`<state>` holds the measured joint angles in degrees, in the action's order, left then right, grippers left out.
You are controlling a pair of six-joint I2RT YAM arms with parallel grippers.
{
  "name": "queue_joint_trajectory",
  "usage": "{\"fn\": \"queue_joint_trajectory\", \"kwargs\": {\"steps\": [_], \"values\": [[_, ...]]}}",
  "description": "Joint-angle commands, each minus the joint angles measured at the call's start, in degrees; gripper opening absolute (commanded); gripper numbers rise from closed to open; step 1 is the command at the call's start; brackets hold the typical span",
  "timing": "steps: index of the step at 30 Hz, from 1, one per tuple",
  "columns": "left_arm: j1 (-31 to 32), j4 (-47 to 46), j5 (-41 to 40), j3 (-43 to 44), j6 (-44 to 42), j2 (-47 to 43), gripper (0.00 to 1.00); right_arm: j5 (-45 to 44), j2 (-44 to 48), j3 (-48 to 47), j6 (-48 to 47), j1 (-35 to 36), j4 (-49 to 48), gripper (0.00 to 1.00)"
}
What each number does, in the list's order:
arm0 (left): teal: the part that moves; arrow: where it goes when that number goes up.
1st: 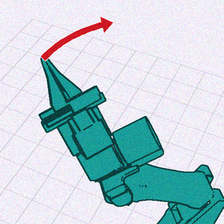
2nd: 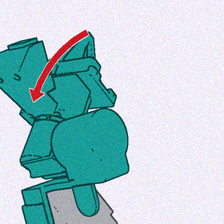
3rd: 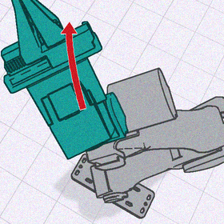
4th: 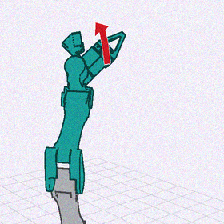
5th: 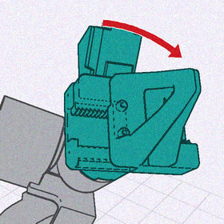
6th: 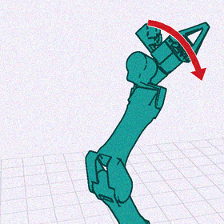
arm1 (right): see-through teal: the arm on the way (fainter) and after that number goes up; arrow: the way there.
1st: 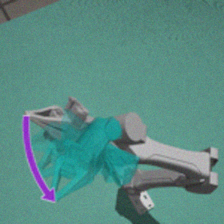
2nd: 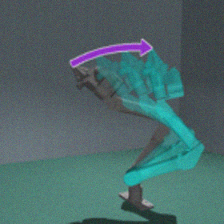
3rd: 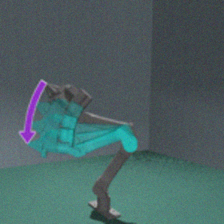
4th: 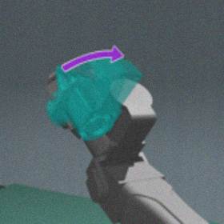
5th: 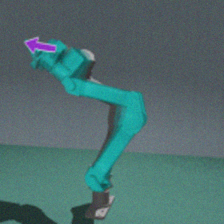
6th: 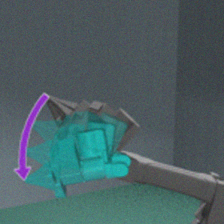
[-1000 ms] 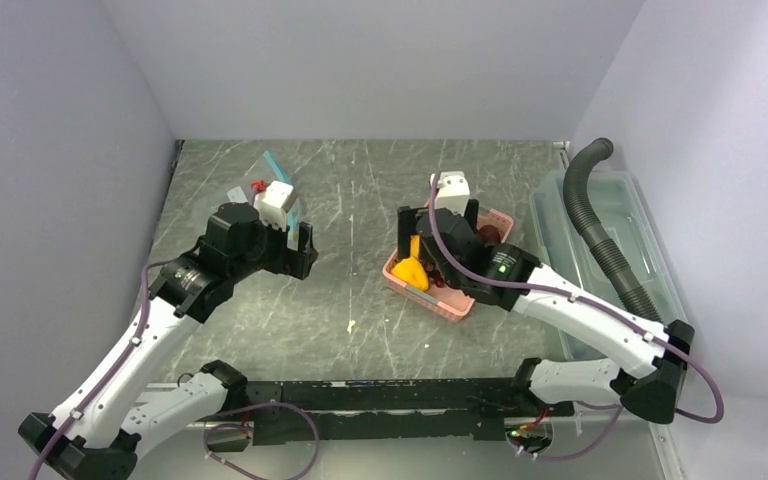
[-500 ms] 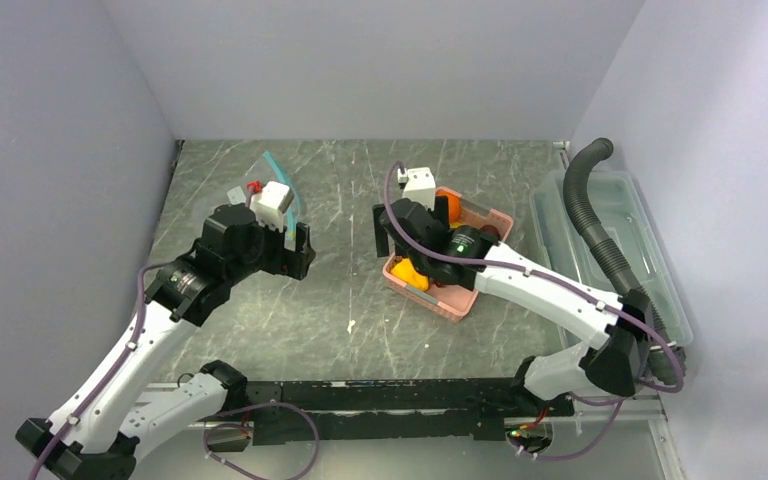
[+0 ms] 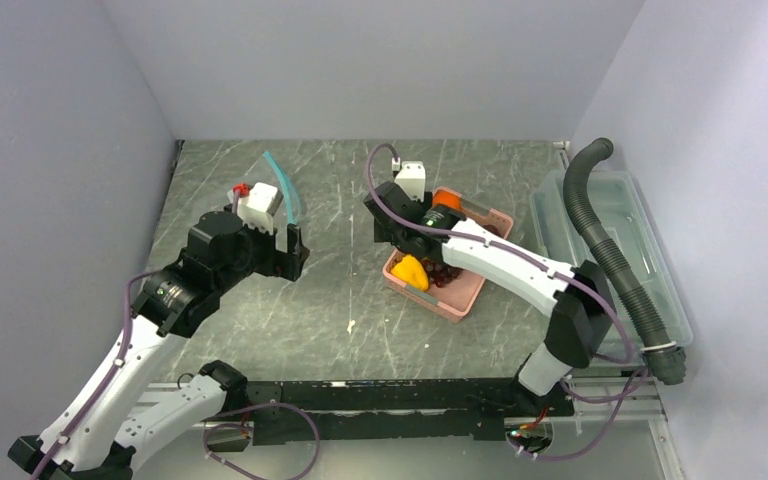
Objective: Place the food in the zip-top bag and seal the zipper
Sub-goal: Adjust the bin at the center of the board.
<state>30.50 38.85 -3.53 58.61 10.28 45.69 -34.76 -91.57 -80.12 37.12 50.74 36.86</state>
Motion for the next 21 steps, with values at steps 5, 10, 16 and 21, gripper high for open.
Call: {"fn": "queue_joint_trajectory", "kwargs": {"steps": [5, 10, 16, 21], "values": [[0.06, -1.13, -0.34, 0.83, 0.81, -1.02, 0.99, 1.34, -5.85, -3.46, 4.7, -4.72, 1.05, 0.59], [0.08, -0.84, -0.08, 0.94, 0.97, -1.21, 0.99, 2.69, -9.38, -5.08, 6.07, -7.13, 1.35, 0.59], [0.08, -0.87, -0.07, 0.94, 1.01, -1.58, 0.99, 2.26, -12.9, -7.42, 6.75, -8.15, 1.68, 0.59], [0.08, -0.96, 0.43, 0.9, 1.05, -1.71, 0.99, 2.61, -15.58, -8.26, 7.33, -8.77, 1.59, 0.58]]}}
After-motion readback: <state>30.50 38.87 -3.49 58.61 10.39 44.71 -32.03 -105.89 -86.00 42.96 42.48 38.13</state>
